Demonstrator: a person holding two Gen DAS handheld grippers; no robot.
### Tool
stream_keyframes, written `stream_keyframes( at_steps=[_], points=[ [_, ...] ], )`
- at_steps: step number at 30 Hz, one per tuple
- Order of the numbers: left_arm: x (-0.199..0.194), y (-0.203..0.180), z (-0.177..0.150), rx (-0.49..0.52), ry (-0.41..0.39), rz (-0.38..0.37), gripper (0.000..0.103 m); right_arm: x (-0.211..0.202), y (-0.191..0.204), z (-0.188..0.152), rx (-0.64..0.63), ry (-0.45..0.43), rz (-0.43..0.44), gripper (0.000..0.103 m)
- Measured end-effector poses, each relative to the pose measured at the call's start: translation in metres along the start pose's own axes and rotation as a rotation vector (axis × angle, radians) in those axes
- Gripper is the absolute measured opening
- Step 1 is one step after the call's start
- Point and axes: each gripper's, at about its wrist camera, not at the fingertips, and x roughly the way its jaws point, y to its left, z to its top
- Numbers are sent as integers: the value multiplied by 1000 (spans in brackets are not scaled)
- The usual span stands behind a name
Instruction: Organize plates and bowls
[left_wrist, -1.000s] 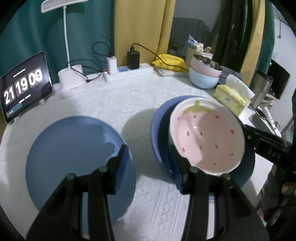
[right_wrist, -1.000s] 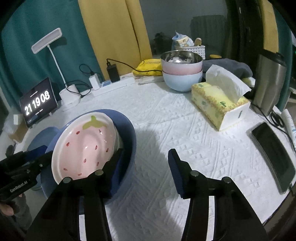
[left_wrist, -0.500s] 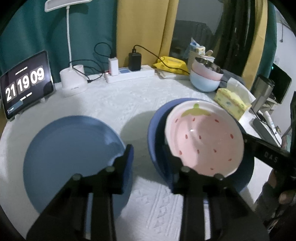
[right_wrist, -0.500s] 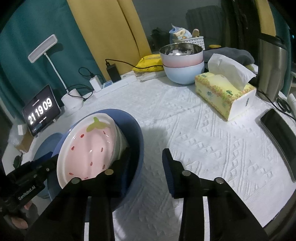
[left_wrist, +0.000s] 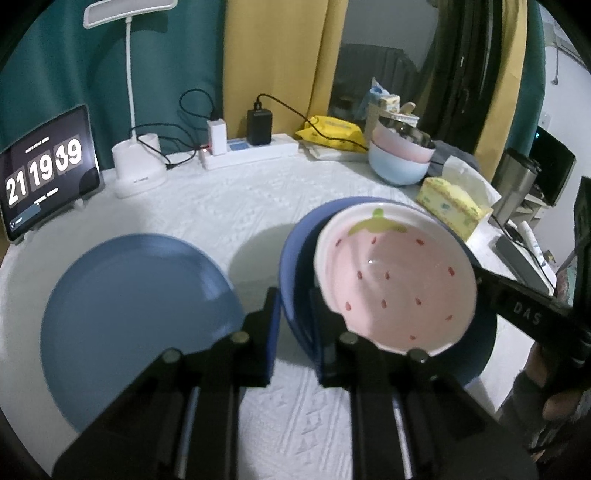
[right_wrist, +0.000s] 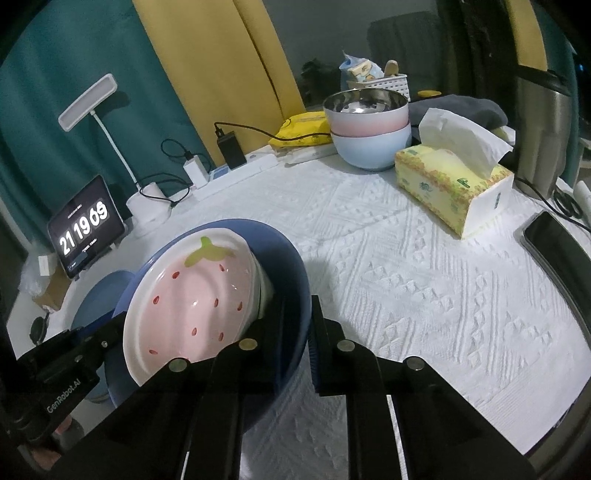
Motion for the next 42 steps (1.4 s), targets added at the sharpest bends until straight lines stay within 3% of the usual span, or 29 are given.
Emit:
stream_keyframes(
  at_steps=[28,29,30,31,32,34,37,42],
  points=[
    [-11,-6,-4,31,-18,-13,13,-19,10,-2,-26,-31,-49,14],
    [-15,-9,-4,44,-46,-49,8,-20,11,-2,-33,-36,-57,14],
    [-21,-13,-4,61,-70,-152,8,-20,13,-2,-42,-41,-62,13],
    [-29,-26,-4,97,-94,-183,8,-22,17,-2,-55,-55,-49,11],
    [-36,-41,-6,161,-138,-106,8,-24,23,-1,-73,-65,-39,11],
    [-42,-54,-8,206,-168,-103,8,-26,36,1,-110,-75,-56,9],
    [-40,-48,-8,190,-163,-77,8,-16,31,4,-85,-41,-111,9],
    [-33,-13,-5,94,-136,-51,10,-10,0,-4,-1,3,-101,10]
  ],
)
